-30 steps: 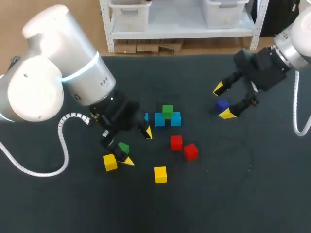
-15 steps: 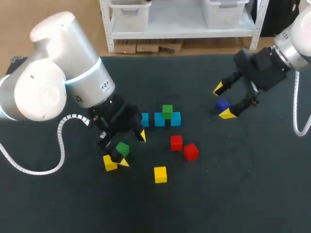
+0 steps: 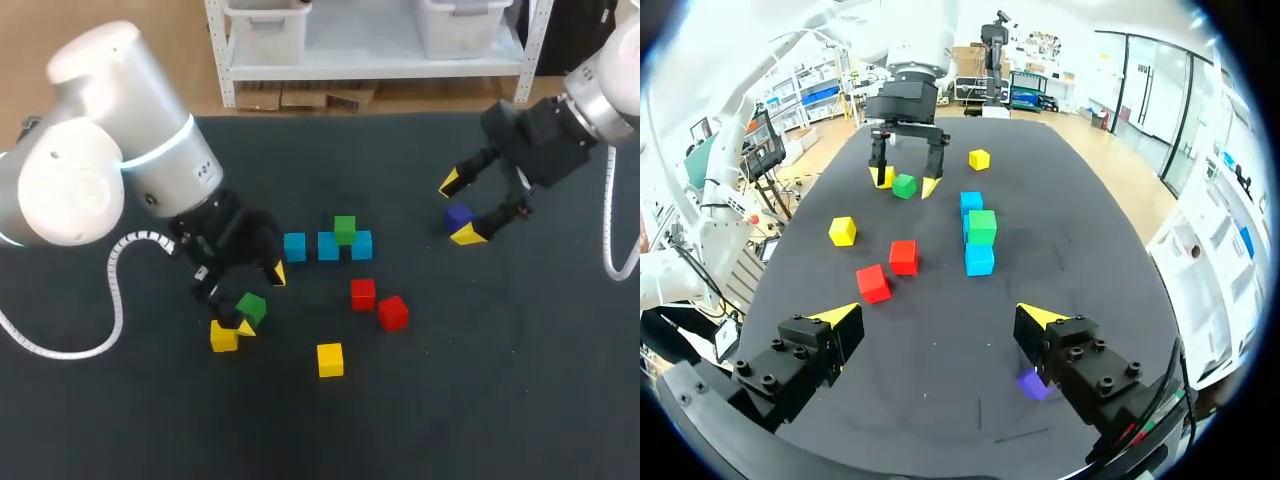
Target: Place the blue cubes, place green cubes on the blue cubes, place the yellow cubes on the green cubes, then place the red cubes on the yellow cubes, and place purple cube on the red cubes.
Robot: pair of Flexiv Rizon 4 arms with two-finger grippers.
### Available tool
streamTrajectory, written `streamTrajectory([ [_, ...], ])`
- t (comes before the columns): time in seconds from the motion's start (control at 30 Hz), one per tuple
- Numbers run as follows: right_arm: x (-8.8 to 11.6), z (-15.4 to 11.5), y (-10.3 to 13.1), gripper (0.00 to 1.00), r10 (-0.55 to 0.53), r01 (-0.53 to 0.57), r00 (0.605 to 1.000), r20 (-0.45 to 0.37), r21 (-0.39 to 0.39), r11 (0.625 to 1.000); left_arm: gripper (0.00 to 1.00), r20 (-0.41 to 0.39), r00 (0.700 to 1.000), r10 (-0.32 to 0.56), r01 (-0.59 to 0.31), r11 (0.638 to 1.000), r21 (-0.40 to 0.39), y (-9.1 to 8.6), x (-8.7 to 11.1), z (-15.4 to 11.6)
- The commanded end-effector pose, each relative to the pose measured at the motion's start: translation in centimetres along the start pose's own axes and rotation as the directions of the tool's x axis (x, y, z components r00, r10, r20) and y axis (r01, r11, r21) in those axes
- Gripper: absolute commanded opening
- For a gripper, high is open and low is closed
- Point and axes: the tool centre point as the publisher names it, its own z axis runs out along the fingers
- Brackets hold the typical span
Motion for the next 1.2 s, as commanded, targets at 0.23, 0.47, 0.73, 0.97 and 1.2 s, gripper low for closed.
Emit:
streamTrajectory([
  [0.23, 0.0, 0.0, -0.1, 1.0, -0.001, 0.001, 1.0, 0.002, -0.002, 1.0, 1.0, -0.007, 1.0, -0.016, 0.016, 1.0, -0.015, -0.1, 1.5, -0.7],
  [0.47, 0.0, 0.0, -0.1, 1.0, -0.001, 0.001, 1.0, 0.002, -0.002, 1.0, 1.0, -0.022, 1.0, -0.02, 0.02, 1.0, -0.017, 0.0, 2.2, -0.8],
  [0.73, 0.0, 0.0, -0.1, 1.0, -0.001, 0.001, 1.0, 0.002, -0.002, 1.0, 0.81, -0.024, 1.0, -0.005, 0.005, 1.0, -0.013, 0.0, 2.2, -0.8],
  [0.97, 0.0, 0.0, -0.1, 1.0, -0.001, 0.001, 1.0, 0.002, -0.002, 1.0, 0.27, -0.028, 1.0, 0.004, -0.004, 1.0, -0.003, -0.1, 2.0, -0.5],
  [1.2, 0.0, 0.0, -0.1, 1.0, -0.001, 0.001, 1.0, 0.002, -0.002, 1.0, 0.0, -0.029, 1.0, 0.007, -0.007, 1.0, -0.003, -0.1, 2.0, -0.5],
])
